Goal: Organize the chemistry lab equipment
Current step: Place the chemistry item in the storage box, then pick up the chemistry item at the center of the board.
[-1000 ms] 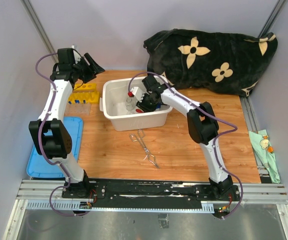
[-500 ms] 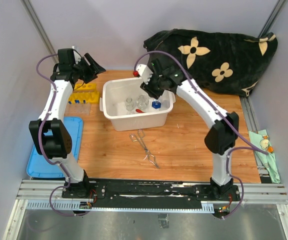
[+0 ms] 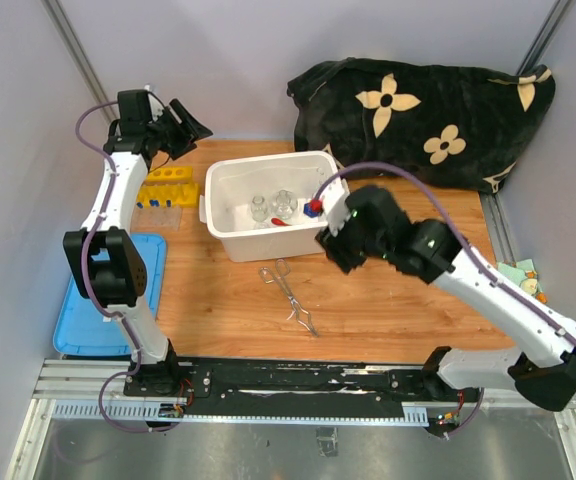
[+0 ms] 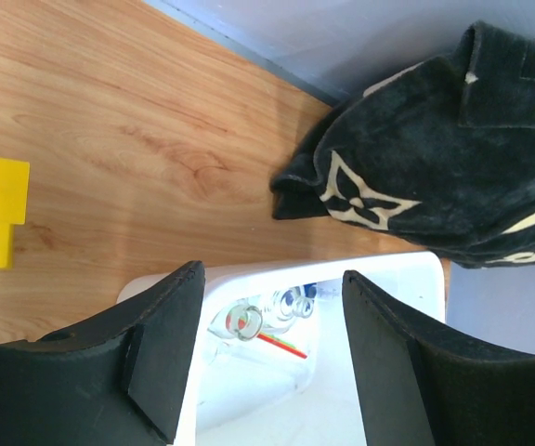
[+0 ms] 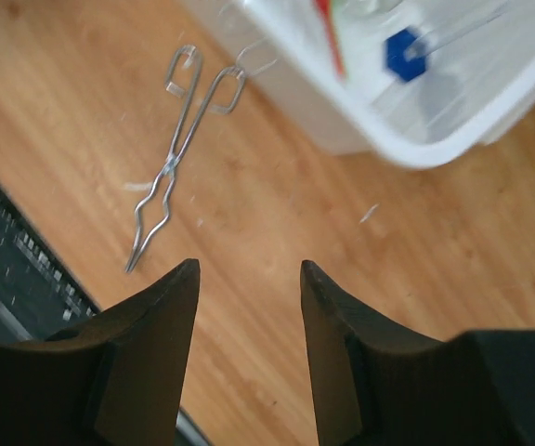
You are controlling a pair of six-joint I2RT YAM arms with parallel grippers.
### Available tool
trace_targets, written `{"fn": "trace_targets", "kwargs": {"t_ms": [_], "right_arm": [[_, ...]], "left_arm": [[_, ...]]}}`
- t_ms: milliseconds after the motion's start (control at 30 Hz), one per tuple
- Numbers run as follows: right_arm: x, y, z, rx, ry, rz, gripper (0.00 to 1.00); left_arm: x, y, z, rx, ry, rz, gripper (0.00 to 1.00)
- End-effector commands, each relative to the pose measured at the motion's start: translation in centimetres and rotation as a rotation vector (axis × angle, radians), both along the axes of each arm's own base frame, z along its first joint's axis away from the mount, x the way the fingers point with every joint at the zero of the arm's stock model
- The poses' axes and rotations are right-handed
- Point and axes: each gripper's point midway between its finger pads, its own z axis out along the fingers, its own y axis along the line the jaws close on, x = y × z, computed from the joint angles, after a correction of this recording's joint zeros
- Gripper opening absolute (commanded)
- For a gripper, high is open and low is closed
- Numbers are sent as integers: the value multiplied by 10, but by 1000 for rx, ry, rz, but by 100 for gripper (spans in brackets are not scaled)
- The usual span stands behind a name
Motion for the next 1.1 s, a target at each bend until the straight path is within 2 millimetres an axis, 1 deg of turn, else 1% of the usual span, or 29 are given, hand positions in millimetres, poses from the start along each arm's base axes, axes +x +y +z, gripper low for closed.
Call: {"fn": "trace_targets", "kwargs": {"t_ms": [0,67,133,167,233,300,367,467,533,633,733,867,1067], "right_arm": [[-47,-1,-60,-78,105,-57,50],[-63,-1,-79,-116,131,-42,50],[-72,-4,-97,-159,155,-41,51],[-75,-6,-107,-184,167,-41,51],[-78,-11,-120,-229,183,-46,51],[-79,-14,-131,-262,198,-48,52],[-81,-11,-141,-276,214,-25,53],[-83,-3,-154,-312,246,18,55],[-83,0,-164,-357,267,47,57],[-86,6,-174,-395,292,98,58],[-92,12,-182,-404,323,137,58],[-97,13,-194,-414,346,160,58],[-101,25,-199,-435,384,223,55]], "left_arm": [[-3,2,37,12,-90,-7,65],[-10,3,49,26,-119,-7,65],[-19,2,60,38,-146,-13,63],[-25,-1,66,43,-169,-29,60],[-39,-6,74,69,-206,-49,58],[-55,-11,79,106,-240,-54,57],[-71,-13,83,146,-271,-47,58],[-89,-6,88,190,-292,-10,59],[-93,-3,87,212,-283,2,59],[-99,0,90,227,-286,14,60],[-104,2,94,232,-294,20,60],[-106,1,96,228,-296,19,61],[-105,-1,96,221,-295,8,61]]}}
